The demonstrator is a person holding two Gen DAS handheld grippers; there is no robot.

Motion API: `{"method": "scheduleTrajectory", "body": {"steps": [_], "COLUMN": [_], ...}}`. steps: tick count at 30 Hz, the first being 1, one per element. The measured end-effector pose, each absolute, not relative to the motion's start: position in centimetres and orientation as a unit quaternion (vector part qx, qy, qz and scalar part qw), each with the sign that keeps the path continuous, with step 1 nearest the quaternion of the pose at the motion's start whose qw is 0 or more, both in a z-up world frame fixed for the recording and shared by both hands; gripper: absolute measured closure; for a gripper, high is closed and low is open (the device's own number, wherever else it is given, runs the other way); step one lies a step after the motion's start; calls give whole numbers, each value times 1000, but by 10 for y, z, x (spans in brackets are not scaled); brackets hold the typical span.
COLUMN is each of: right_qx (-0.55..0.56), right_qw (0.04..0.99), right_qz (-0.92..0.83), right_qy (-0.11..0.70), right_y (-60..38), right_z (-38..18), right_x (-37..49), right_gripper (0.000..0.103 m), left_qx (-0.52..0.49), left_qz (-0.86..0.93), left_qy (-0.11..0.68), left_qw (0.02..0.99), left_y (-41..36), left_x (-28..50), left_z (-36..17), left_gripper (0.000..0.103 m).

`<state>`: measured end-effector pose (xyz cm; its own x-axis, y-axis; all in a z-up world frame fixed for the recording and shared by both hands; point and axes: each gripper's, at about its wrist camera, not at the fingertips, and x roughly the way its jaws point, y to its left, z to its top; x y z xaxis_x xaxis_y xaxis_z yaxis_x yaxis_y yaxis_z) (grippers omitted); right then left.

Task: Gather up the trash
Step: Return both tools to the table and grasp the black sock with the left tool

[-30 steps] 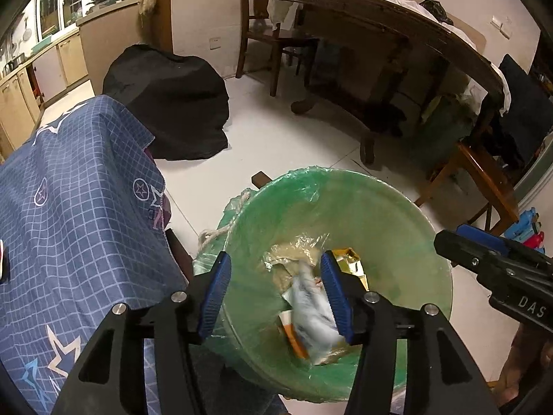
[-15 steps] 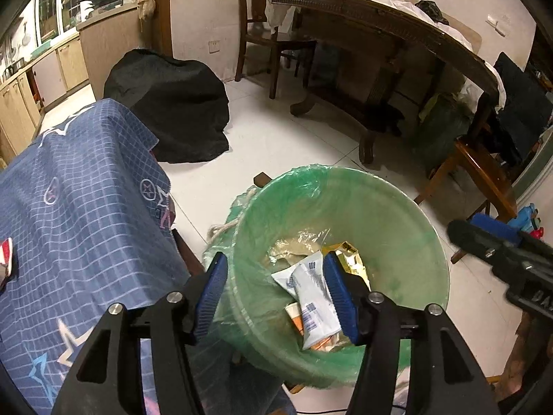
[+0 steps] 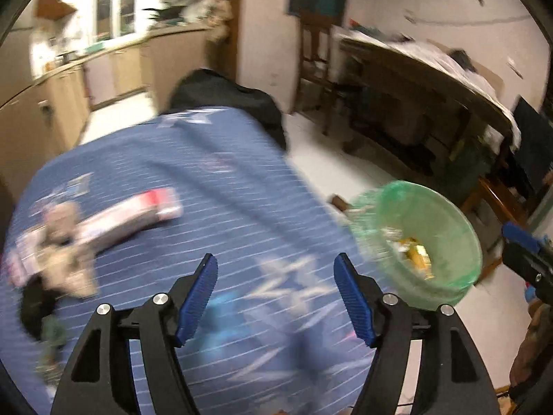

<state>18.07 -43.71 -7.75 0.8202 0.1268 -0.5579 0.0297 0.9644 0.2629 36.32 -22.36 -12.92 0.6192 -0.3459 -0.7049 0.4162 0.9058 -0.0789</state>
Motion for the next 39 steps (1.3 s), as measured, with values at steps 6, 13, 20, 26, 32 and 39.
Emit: {"method": "scheduleTrajectory", "body": {"steps": [6,13,20,26,32,39], "right_qx": [112,139,146,138,133,115], "right_qw": [932,879,850,845,838,828], "right_qz": [98,254,286,278,290,292], "right_qy": [330,380,417,437,444,465], "right_y": [-367,-250,-181,-169,-145,-96], "right_z": [-92,-107,-123,-133,-135,-145], "right_x": [198,232,252,254,264,286], "right_gripper": [15,32,37,37,41,53], "left_qx": [8,-95,-109,-115,-145,-122], "left_qz": [-100,-61,-141,-141,-127,-110], "left_qy": [381,420,449,473,452,450], "left_qw": [919,900,876,862,871,878], "left_y": [-57,77,80,68,88,116], "left_x": [356,367,389,410,404,371], "left_z": [-130,-152,-156,-175,-182,-185], "left_gripper": [27,27,27,39,57,61]}}
